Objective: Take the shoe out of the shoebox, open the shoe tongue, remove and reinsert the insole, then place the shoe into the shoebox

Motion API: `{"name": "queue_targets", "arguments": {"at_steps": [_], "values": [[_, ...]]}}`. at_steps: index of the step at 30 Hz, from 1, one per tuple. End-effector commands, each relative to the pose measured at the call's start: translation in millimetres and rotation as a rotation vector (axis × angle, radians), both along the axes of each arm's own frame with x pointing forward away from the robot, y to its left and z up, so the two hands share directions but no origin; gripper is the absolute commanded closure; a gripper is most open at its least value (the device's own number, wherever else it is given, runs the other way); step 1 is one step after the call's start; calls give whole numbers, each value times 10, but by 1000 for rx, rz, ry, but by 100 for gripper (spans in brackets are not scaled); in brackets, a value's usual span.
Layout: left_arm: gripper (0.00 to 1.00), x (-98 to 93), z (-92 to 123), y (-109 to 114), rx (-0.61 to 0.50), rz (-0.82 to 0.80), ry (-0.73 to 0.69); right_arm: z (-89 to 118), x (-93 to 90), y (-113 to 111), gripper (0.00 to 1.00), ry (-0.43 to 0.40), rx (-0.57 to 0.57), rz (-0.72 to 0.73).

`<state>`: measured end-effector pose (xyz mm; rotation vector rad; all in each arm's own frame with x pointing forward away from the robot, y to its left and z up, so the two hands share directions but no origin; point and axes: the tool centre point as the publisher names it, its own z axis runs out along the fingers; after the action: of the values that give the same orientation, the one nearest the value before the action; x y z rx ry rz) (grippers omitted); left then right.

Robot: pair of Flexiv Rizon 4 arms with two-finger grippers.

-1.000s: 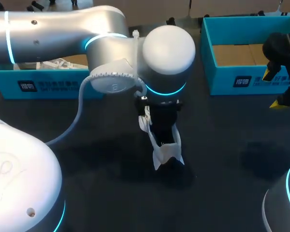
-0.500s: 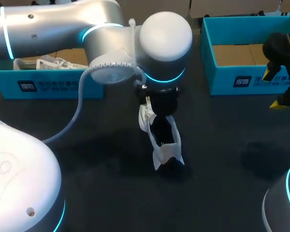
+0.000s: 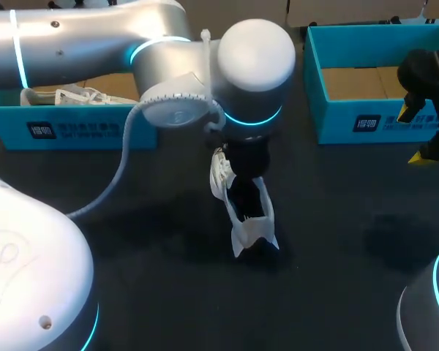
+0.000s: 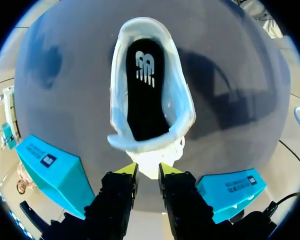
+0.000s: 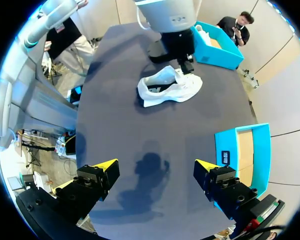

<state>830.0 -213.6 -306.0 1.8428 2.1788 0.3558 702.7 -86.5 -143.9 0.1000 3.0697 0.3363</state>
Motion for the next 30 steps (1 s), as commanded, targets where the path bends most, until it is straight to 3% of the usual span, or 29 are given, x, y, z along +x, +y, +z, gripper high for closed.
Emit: {"name": "queue_targets", "arguments": {"at_steps": [1,6,11,21,26,30], "values": [[70,-45,-71,-26,11,-20,7,-2,16,5,0,3,-2,0],[66,-119,-93,-7,20,-57,26,-2,16,5,0,3,-2,0],[72,-167,-95,37,26,-95,49,-2,16,5,0,3,-2,0],[61,-308,-199,43,70,-165,63,-2,16,5,0,3,-2,0],[64,-404,-247,8,76,-188,73,-2,16,5,0,3,-2,0],[62,-435,-241,-10,63,-171,69,-2,16,5,0,3,-2,0]]}}
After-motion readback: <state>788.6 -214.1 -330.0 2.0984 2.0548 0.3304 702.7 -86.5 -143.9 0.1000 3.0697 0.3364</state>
